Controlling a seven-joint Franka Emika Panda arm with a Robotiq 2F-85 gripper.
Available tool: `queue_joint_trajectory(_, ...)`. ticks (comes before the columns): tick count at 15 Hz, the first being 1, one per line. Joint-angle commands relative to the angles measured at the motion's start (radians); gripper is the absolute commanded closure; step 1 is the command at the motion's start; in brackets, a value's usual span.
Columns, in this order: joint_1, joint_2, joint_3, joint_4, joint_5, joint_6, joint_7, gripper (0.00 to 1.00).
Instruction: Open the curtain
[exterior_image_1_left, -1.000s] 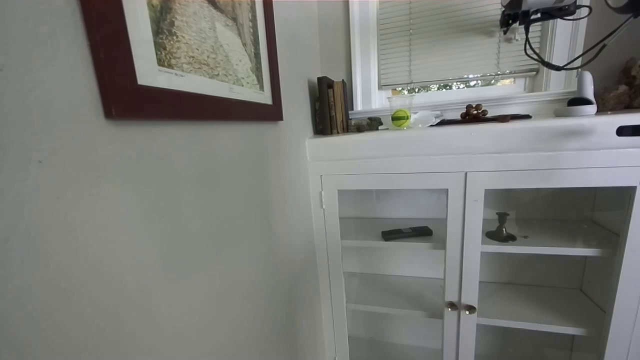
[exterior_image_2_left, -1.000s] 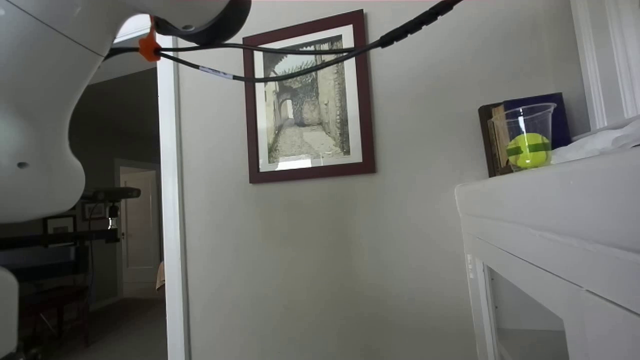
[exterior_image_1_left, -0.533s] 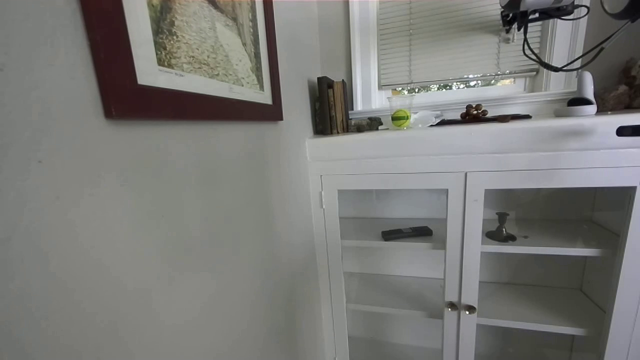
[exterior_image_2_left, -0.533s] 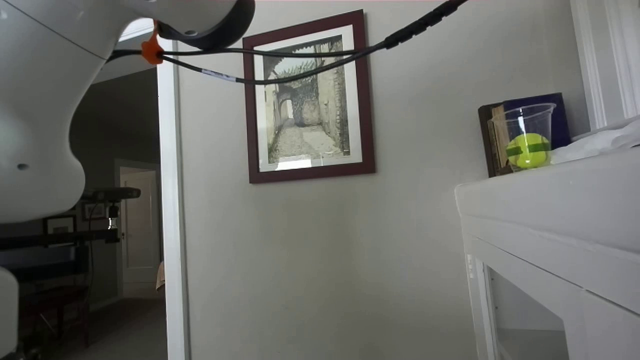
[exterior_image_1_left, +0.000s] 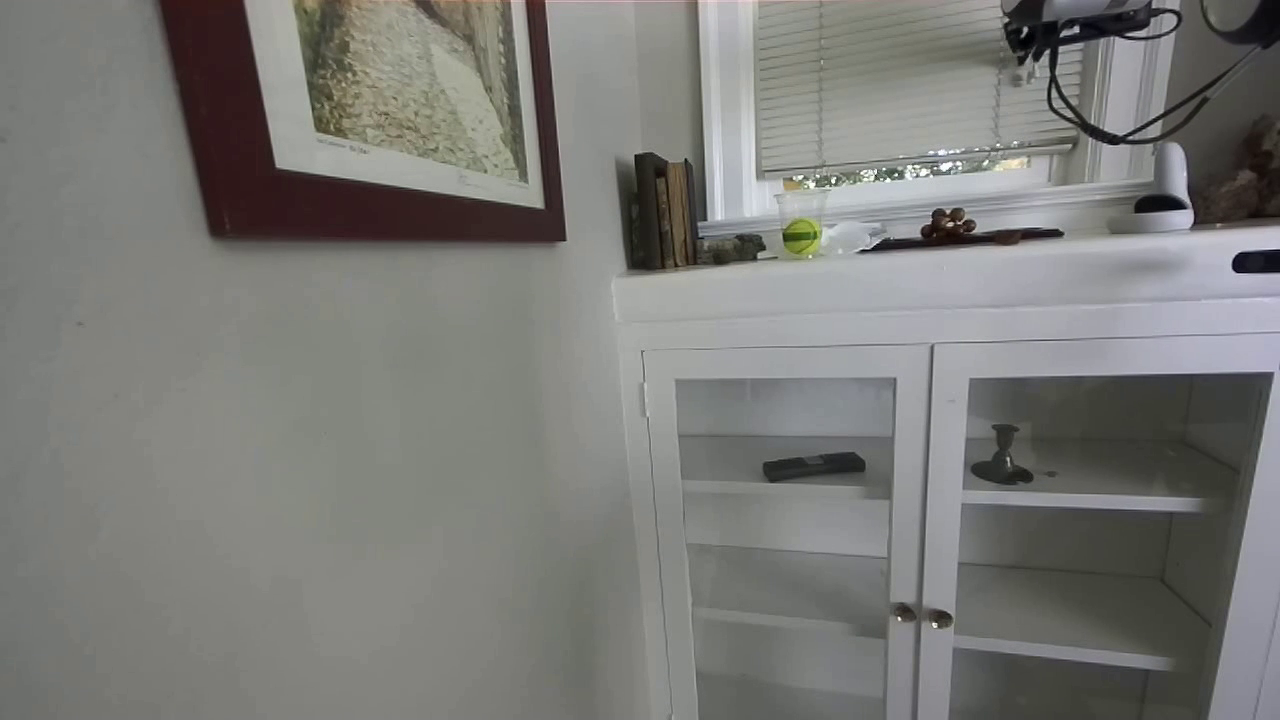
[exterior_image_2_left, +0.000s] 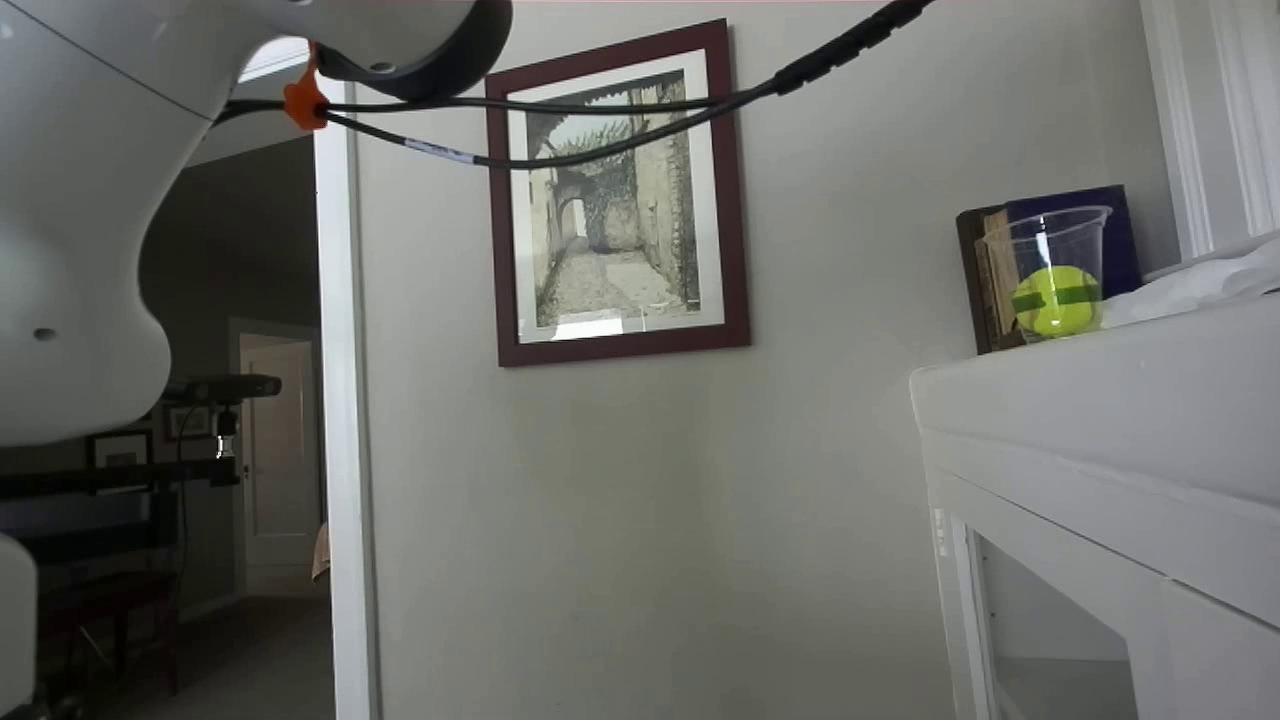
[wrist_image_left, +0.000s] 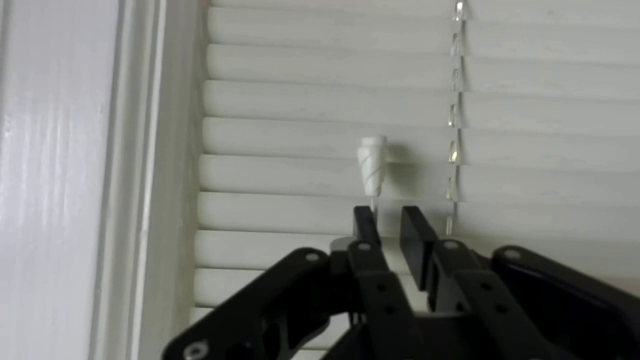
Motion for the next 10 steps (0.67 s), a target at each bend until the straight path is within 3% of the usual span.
queue_joint_trajectory(1,-0.014,0.038,0.008,0.061,0.013,0.004,0.013,1.0)
queue_joint_trajectory(10,0.009,-0.015,-0.003,-0.006,0.001,-0.077,0.036,1.0)
